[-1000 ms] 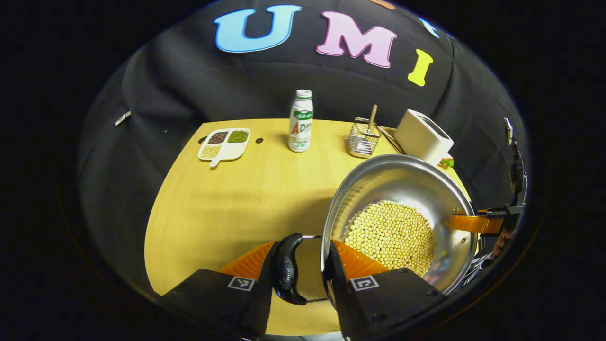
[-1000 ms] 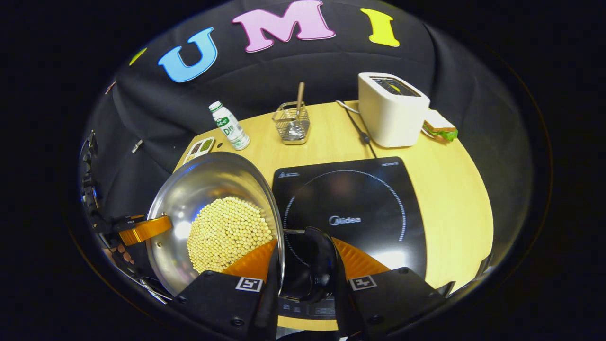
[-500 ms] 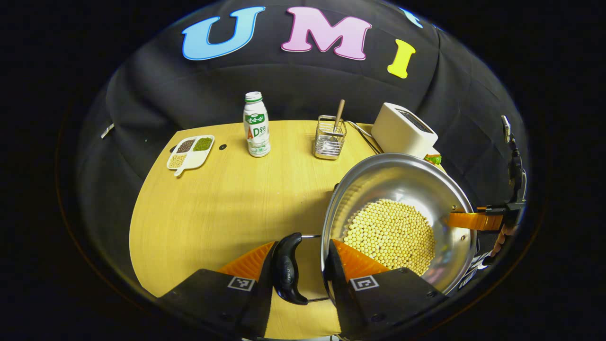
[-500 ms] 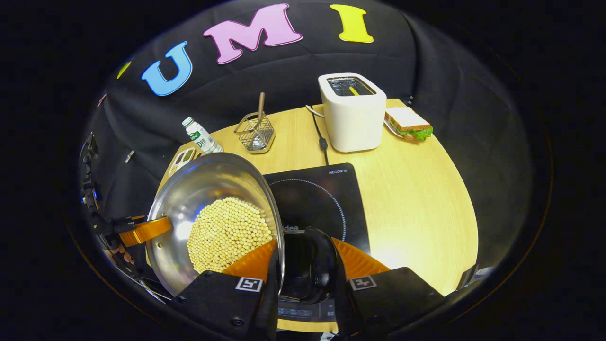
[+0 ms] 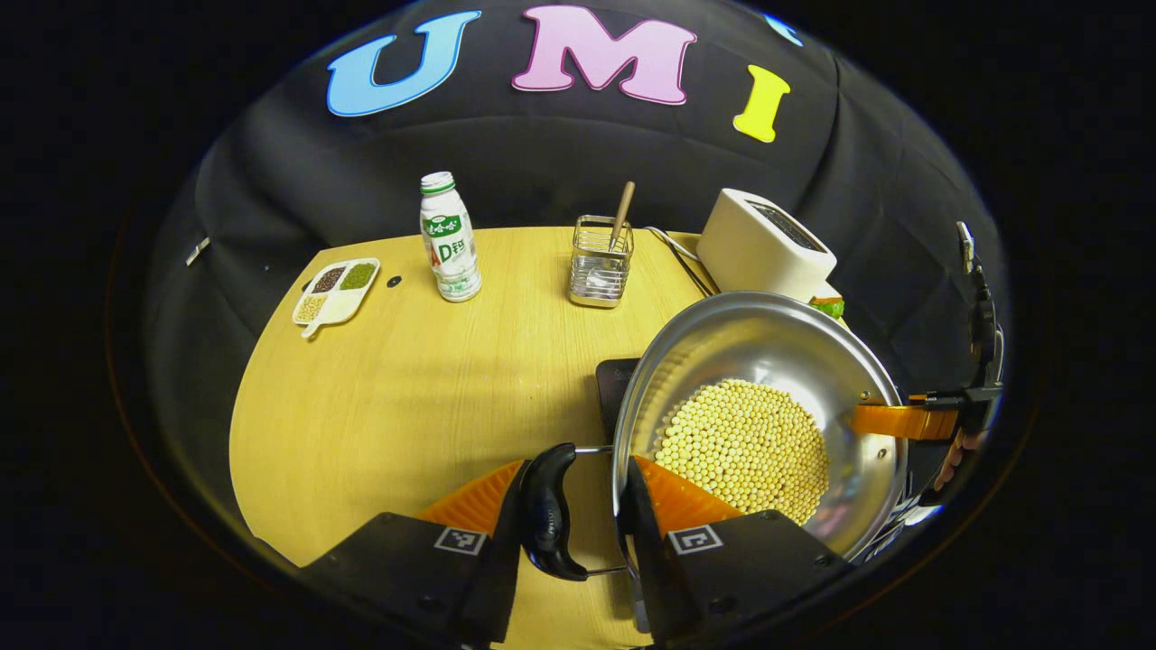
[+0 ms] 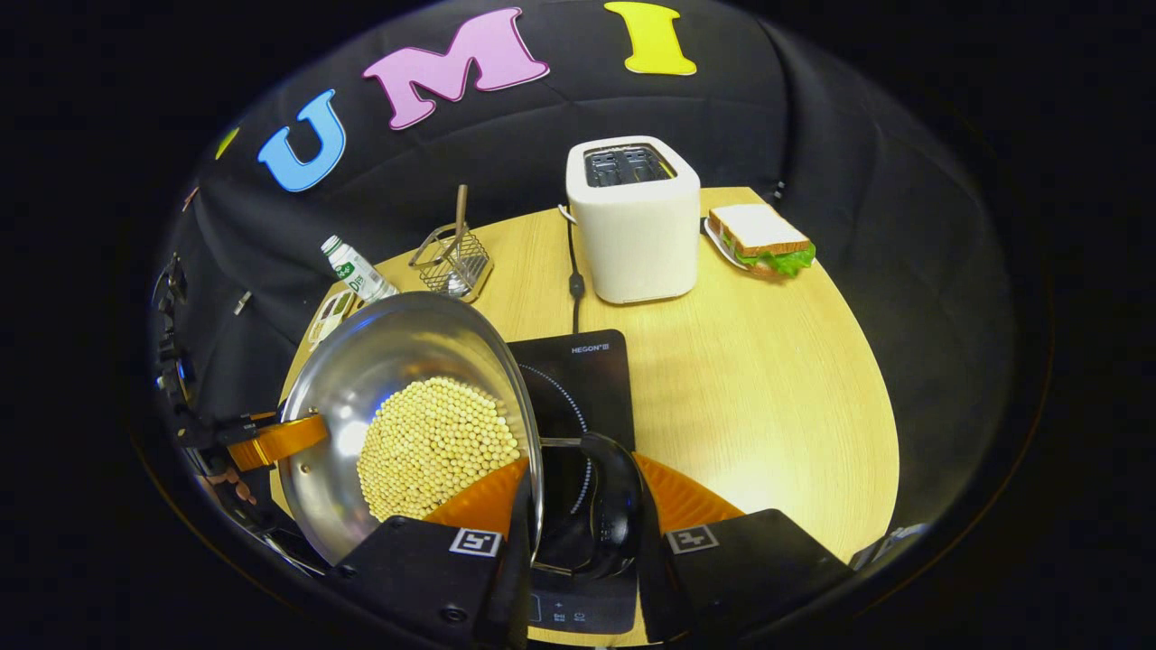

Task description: First push the handle of the pot to place it horizontally, then grasp the pot with both hands and set it on the induction cooktop.

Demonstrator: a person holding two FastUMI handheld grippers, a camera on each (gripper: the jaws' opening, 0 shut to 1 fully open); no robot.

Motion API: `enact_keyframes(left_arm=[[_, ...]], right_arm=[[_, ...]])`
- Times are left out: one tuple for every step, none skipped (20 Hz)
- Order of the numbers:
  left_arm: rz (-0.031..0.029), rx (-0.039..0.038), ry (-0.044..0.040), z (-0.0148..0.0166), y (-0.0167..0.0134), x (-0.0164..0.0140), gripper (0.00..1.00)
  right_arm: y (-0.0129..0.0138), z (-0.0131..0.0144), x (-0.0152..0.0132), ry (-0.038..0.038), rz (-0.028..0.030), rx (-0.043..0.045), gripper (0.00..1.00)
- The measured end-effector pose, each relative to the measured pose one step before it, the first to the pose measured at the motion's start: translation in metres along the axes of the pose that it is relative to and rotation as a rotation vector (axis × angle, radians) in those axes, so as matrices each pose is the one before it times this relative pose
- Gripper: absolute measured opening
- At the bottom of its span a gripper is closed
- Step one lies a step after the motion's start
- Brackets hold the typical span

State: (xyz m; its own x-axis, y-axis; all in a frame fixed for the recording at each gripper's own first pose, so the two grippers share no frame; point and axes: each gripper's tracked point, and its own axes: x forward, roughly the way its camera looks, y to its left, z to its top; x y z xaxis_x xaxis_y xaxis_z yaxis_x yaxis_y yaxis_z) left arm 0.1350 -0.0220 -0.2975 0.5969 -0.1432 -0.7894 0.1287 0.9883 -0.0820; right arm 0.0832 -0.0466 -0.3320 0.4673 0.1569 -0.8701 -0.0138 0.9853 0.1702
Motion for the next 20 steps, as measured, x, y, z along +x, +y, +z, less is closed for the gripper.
enact_keyframes(left_arm=[[0.00192, 0.00096, 0.00239, 0.00103, -0.00297, 0.00381, 0.58], [0.0014, 0.00342, 0.00001, 0.00109, -0.0025, 0.00388, 0.58], [0.00042, 0.00416, 0.00011, 0.00114, -0.00197, 0.00458, 0.58], [0.00006, 0.00464, -0.00178, 0.00253, -0.00147, 0.00302, 0.58], [0.00006, 0.00409, 0.00278, 0.00063, -0.00154, 0.00247, 0.58], [0.00016, 0.0002, 0.00439, -0.00021, -0.00079, 0.00304, 0.58], [0.00055, -0.00059, 0.00416, 0.00016, -0.0005, 0.0039, 0.58], [0.00015, -0.00013, 0.00476, -0.0004, -0.00083, 0.00265, 0.58], [0.00024, 0.00029, 0.00021, 0.00066, -0.00052, 0.00204, 0.58], [0.00028, 0.00058, 0.00128, 0.00007, -0.00036, 0.00273, 0.58], [-0.00009, 0.00042, 0.00009, 0.00076, -0.00073, 0.00363, 0.58], [-0.00132, -0.00021, 0.00278, -0.00039, -0.00068, 0.00303, 0.58], [-0.00107, -0.00023, 0.0034, -0.00033, -0.00117, 0.00208, 0.58], [-0.00012, -0.00093, 0.00507, -0.0017, -0.0008, 0.00202, 0.58], [-0.00459, -0.00363, -0.00938, 0.00193, -0.00023, 0.00137, 0.58], [-0.00096, -0.00103, 0.00107, -0.00002, -0.00097, 0.00326, 0.58], [-0.00379, -0.00066, -0.00399, -0.00037, -0.00075, 0.00032, 0.58], [-0.00532, -0.0071, 0.0016, -0.00106, -0.0002, 0.00191, 0.58], [-0.00857, -0.01299, -0.00014, -0.00164, 0.00031, 0.00104, 0.59], [-0.00648, -0.00686, -0.01154, 0.00215, 0.00021, 0.00017, 0.59]], right_arm=[[-0.00332, 0.00149, 0.00313, 0.00123, 0.00017, 0.00258, 0.51], [-0.0031, 0.00033, 0.00296, 0.0011, 0.00014, 0.00405, 0.51], [-0.00354, 0.0014, 0.00196, -0.00018, -0.00014, 0.00612, 0.51], [-0.00271, -0.00096, 0.0029, 0.0004, 0.00042, 0.00502, 0.51], [-0.00265, 0.00075, 0.00277, 0.0026, 0.00034, 0.00438, 0.51], [-0.00248, 0.00068, 0.0018, 0.00419, -0.00056, 0.00302, 0.51], [-0.00177, 0.00058, 0.00319, 0.00462, -0.001, 0.00251, 0.51], [-0.00067, -0.00038, 0.00257, 0.0028, -0.00062, 0.00044, 0.51], [-0.00111, 0.00119, 0.00212, 0.00233, -0.00084, 0.00199, 0.51], [-0.00157, -0.00035, 0.00179, 0.00091, -0.00059, 0.00116, 0.51], [-0.00123, 0.00089, 0.0017, 0.00104, -0.00068, 0.00143, 0.51], [-0.00156, -0.00067, 0.00151, 0.00123, -0.0015, 0.00055, 0.51], [-0.00228, 0.00037, 0.00233, 0.00302, -0.00155, 0.00246, 0.51], [-0.00073, -0.00112, 0.00097, 0.00564, 0.00056, 0.00078, 0.51], [-0.00047, 0.00334, 0.00163, -0.01328, -0.00236, -0.00015, 0.51], [-0.00182, 0.00069, 0.00051, -0.00187, -0.00028, -0.00316, 0.51], [-0.00031, 0.00208, 0.00002, -0.00552, -0.00338, -0.00085, 0.51], [-0.00024, 0.00032, -0.00122, -0.00276, -0.00288, -0.0005, 0.51], [0.00037, 0.00073, -0.00051, -0.00451, -0.00327, -0.00095, 0.51], [-0.00012, -0.00034, 0.00016, 0.00204, -0.00005, 0.00055, 0.51]])
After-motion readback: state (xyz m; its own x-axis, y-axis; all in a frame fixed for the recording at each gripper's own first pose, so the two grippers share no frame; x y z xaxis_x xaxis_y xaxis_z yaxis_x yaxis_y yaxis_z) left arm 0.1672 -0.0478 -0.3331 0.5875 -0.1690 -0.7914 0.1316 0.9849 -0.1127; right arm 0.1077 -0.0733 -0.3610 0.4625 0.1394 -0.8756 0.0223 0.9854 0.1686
